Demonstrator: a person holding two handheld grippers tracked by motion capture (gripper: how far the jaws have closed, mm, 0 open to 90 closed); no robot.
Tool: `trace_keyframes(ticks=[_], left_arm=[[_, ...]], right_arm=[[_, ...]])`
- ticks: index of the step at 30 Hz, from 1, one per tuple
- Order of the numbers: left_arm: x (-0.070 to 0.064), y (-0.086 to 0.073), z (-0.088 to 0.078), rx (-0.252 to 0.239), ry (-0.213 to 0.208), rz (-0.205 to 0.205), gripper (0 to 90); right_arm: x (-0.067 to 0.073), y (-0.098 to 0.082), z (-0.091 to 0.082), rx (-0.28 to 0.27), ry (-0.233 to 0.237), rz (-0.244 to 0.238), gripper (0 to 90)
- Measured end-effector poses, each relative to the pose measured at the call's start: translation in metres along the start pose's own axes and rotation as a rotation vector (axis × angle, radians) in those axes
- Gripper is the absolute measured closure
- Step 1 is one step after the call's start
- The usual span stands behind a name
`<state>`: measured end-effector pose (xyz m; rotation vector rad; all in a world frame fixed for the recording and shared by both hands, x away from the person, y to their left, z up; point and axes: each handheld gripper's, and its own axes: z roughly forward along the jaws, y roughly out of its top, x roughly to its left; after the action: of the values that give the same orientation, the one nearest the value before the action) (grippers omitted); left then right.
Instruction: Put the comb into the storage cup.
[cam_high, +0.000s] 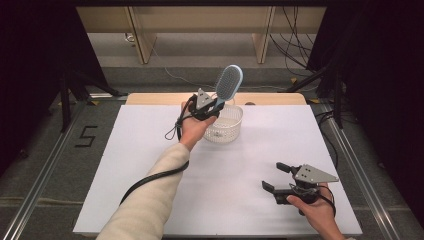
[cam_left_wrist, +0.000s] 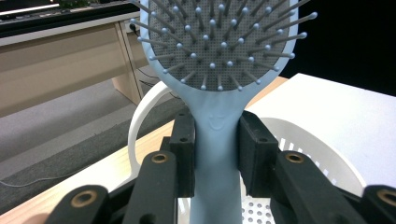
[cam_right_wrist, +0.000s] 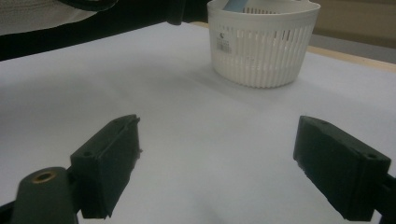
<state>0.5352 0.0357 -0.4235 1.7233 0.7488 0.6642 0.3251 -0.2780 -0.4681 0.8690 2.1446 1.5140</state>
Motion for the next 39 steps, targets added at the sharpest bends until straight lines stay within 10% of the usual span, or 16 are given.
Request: trace_keyframes(ticks=[39], left_arm=[[-0.001,-0.012,0.003,0.046,0.004,0.023,69.3]], right_arm=[[0.0,0.0,0.0,0.003,0.003,0.001,15.3]])
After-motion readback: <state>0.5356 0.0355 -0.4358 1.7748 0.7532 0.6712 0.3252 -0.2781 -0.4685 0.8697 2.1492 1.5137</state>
